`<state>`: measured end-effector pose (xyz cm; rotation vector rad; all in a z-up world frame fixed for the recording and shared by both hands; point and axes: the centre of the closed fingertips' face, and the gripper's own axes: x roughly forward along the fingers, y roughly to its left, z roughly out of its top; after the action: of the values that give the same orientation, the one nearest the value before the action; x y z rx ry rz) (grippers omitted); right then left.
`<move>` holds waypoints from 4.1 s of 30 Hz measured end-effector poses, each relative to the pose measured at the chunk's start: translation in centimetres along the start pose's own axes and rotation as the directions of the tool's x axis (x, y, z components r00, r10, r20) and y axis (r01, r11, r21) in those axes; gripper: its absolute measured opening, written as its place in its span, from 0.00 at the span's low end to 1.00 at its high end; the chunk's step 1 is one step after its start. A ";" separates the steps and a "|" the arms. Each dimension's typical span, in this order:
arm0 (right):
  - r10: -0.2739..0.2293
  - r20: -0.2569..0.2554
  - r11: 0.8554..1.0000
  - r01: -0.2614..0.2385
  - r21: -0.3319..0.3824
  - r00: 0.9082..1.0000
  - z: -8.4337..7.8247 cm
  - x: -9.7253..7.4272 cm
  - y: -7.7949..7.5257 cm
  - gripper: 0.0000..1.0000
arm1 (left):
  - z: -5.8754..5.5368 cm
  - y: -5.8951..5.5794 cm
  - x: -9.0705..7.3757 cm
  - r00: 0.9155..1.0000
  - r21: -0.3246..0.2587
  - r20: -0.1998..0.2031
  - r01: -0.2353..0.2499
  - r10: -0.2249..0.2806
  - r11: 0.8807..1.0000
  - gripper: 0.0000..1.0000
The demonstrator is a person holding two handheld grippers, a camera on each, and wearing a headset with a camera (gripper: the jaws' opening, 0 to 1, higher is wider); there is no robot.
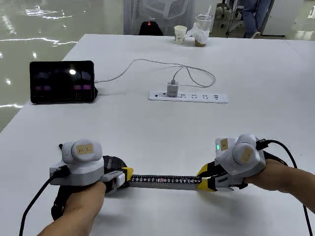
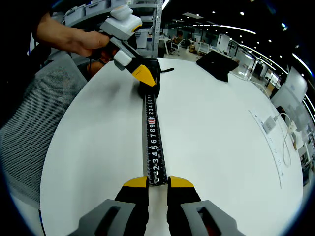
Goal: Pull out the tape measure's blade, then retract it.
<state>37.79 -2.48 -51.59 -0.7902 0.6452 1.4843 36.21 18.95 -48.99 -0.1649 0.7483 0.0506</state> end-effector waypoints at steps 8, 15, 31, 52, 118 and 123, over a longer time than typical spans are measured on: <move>0.001 0.005 1.000 -0.001 -0.001 1.000 0.4 0.3 0.1 0.10 | 0.0 0.0 -0.1 1.000 0.000 -0.002 0.002 -0.002 1.000 0.56; 0.002 0.008 1.000 -0.002 0.000 1.000 0.7 0.5 0.1 0.10 | 0.0 0.0 -0.1 1.000 -0.002 -0.003 0.004 -0.004 1.000 0.56; 0.008 0.021 1.000 -0.008 -0.002 1.000 1.7 1.3 0.1 0.10 | 0.0 0.0 0.0 1.000 -0.002 -0.006 0.007 -0.007 1.000 0.57; 0.016 0.039 1.000 -0.015 -0.008 0.999 3.3 2.5 0.2 0.10 | 0.0 0.0 0.0 1.000 -0.008 -0.010 0.013 -0.013 1.000 0.57; 0.039 0.093 0.999 -0.036 -0.036 0.995 9.2 7.0 0.8 0.10 | 0.0 0.0 0.0 0.999 -0.023 -0.021 0.033 -0.033 0.999 0.57; 0.040 0.100 0.999 -0.036 -0.038 0.994 9.8 7.5 0.8 0.10 | 0.0 0.0 0.0 0.999 -0.027 -0.022 0.033 -0.034 0.999 0.57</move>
<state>36.11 9.82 -51.64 -0.7292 0.5617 1.5640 36.17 18.98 -49.00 -0.2031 0.7670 0.0269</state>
